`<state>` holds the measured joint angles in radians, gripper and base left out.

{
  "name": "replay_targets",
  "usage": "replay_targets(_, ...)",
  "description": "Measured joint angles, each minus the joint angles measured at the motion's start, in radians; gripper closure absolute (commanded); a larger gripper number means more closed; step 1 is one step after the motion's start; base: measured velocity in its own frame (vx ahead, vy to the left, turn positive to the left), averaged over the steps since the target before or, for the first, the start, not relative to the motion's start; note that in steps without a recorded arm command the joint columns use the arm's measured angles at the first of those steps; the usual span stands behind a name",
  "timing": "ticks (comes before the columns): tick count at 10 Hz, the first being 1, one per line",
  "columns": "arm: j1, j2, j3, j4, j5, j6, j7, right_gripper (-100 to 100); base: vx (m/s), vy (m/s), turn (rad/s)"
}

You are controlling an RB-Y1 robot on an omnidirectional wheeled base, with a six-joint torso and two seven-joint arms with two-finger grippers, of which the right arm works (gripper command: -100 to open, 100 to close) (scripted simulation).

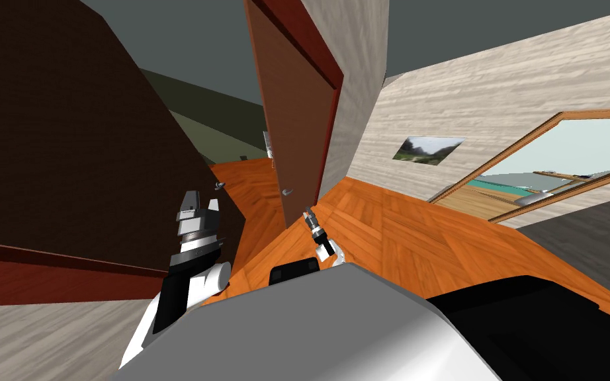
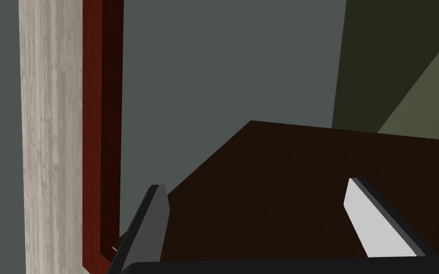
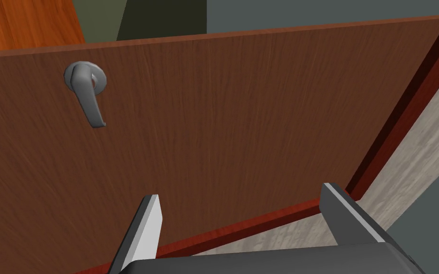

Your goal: Push the door open

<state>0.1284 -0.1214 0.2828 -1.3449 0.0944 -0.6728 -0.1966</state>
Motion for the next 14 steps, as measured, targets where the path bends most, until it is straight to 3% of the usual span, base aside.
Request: replay_targets(14,-0.106,-0.002,0.088,0.260,0.043,-0.062,-0.040,-100,0.104,-0.017,-0.005)
